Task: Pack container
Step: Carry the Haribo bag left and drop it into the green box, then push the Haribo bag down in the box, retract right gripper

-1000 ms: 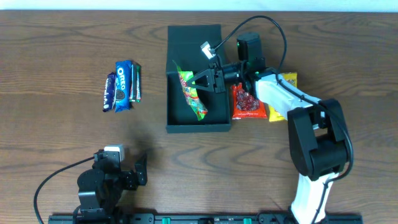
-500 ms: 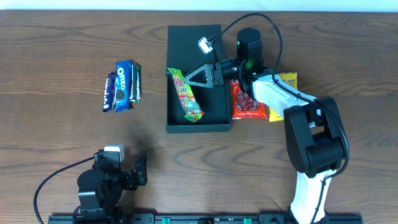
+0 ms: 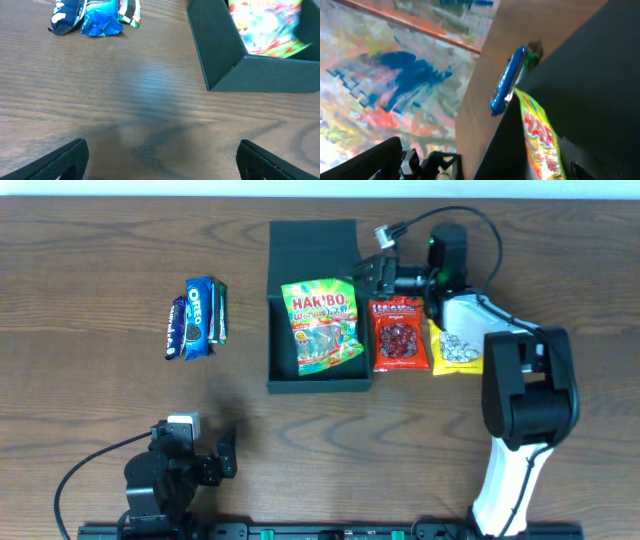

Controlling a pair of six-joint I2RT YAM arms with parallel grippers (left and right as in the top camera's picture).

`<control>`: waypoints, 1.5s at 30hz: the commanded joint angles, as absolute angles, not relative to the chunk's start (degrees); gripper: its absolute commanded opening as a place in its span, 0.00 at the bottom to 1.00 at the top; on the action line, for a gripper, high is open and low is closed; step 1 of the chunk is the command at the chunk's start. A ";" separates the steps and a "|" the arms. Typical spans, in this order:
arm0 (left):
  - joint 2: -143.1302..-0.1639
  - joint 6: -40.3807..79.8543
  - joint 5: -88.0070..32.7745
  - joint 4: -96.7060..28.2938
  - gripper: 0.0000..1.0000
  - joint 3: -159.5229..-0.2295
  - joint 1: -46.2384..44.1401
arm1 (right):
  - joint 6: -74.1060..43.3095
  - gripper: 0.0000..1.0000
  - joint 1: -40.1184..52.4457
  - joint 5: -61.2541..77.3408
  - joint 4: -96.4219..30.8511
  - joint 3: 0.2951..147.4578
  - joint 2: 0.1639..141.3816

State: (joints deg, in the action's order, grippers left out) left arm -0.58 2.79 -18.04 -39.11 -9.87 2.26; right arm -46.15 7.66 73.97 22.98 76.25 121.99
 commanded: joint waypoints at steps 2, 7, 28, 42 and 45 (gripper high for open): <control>-0.23 2.79 -18.90 -39.11 0.95 -9.65 2.59 | -45.47 0.99 6.72 71.77 23.83 77.19 117.51; -0.23 2.79 -18.90 -39.11 0.95 -9.65 2.59 | -36.77 0.99 6.94 58.19 15.81 77.25 115.98; -0.23 2.79 -18.90 -39.11 0.95 -9.65 2.59 | -2.04 0.01 21.82 14.96 -29.71 81.95 103.81; -0.23 2.79 -18.90 -39.11 0.95 -9.65 2.59 | -4.67 0.01 27.49 5.80 -31.27 81.95 116.95; -0.23 2.79 -18.90 -39.11 0.95 -9.65 2.61 | -4.67 0.01 27.57 6.35 -31.64 81.95 118.26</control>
State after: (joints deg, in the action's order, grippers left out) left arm -0.58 2.81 -18.04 -39.11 -9.87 2.26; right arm -4.32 27.14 7.42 -31.48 81.89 116.79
